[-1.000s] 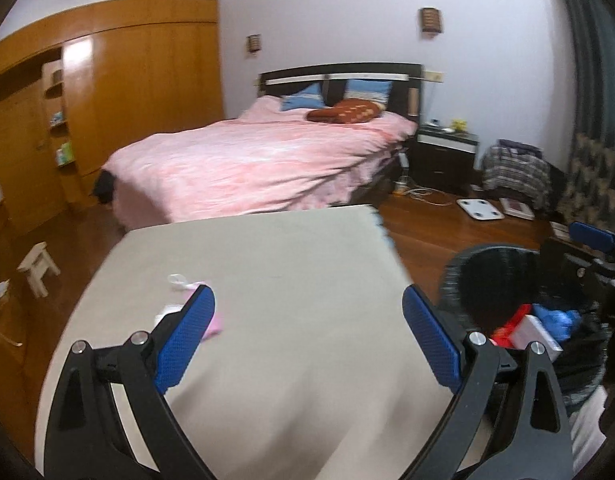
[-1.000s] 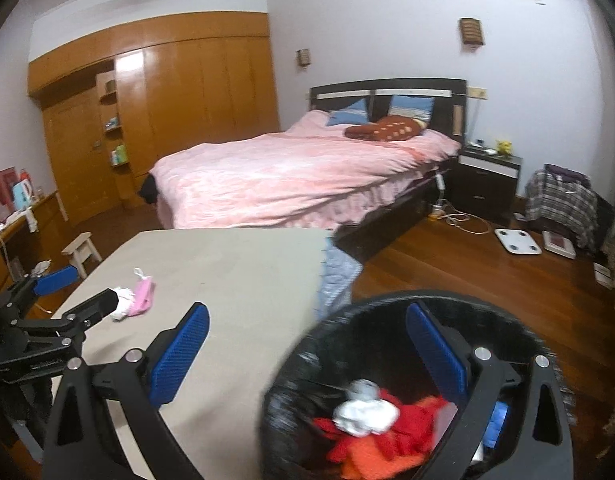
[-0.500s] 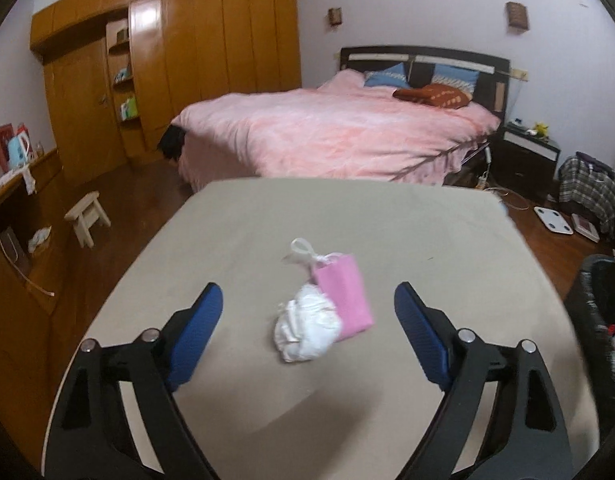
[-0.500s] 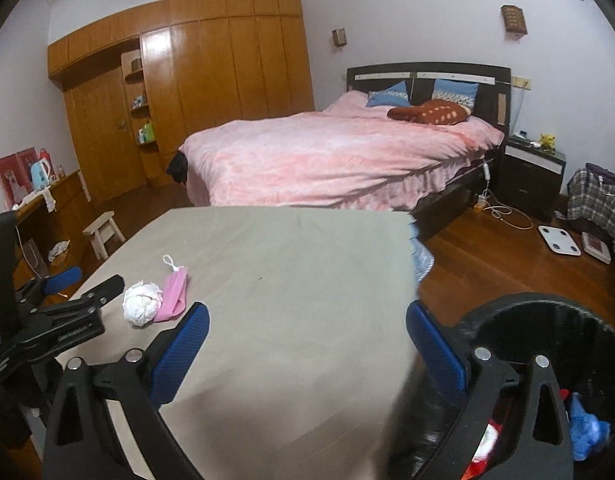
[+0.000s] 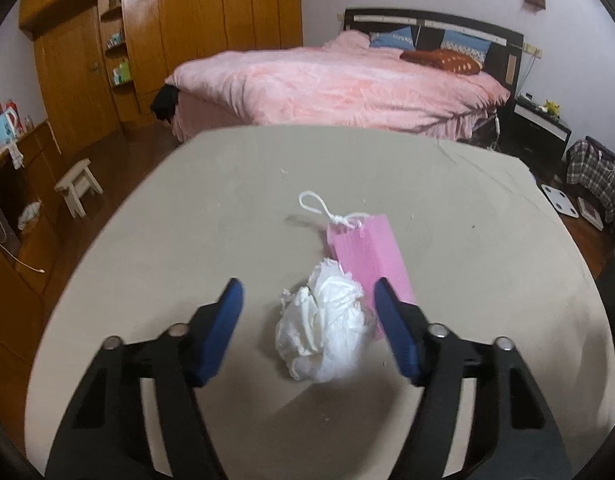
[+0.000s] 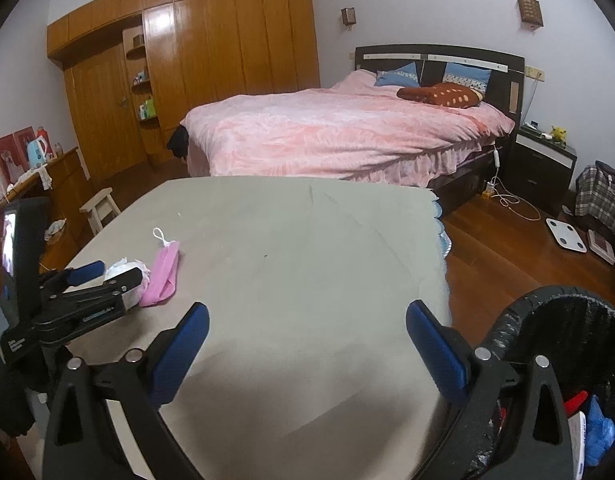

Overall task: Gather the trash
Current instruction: 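Move both open tools back over the pink bag and white tissue, then grasp the white tissue with the left tool while the right grasps the pink bag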

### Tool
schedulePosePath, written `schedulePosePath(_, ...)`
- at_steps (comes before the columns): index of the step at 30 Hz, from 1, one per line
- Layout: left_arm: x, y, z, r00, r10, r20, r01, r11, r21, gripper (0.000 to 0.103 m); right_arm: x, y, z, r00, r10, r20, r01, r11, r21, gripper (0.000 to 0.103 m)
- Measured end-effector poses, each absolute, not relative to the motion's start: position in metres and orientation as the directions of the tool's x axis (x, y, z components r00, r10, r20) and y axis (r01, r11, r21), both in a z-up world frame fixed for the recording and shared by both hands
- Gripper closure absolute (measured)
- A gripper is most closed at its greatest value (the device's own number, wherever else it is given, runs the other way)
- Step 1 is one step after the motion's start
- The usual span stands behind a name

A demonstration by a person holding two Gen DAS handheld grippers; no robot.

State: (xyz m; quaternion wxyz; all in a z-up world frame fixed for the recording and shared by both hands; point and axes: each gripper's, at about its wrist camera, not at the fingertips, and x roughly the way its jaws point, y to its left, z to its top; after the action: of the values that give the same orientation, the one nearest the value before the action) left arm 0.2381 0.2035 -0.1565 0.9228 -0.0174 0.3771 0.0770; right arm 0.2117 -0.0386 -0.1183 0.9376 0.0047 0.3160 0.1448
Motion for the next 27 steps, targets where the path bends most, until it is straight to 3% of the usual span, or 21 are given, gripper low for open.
schedulePosePath(2, 0.24, 0.205, -0.159, 0.699, 0.104, -0.707, -0.142, 0.99, 0.005, 0.064, 0.213, -0.036, -0.12, 0.754, 0.276, -0.596, -0.272, 0.957, 0.098, 0.006)
schedulePosePath(7, 0.238, 0.207, -0.16, 0.707, 0.065, -0.704, -0.122, 0.992, -0.03, 0.079, 0.215, -0.027, -0.121, 0.744, 0.282, -0.606, -0.28, 0.955, 0.101, 0.006)
schedulePosePath(16, 0.215, 0.223, -0.132, 0.764, 0.111, -0.636, -0.159, 0.987, -0.018, 0.08, 0.221, 0.004, -0.112, 0.75, 0.306, -0.586, -0.326, 0.942, 0.075, 0.006)
schedulePosePath(27, 0.197, 0.271, -0.131, 0.739, 0.213, -0.639, -0.259, 0.966, 0.023, 0.08, 0.243, 0.072, -0.119, 0.719, 0.36, -0.594, -0.389, 0.917, 0.085, 0.006)
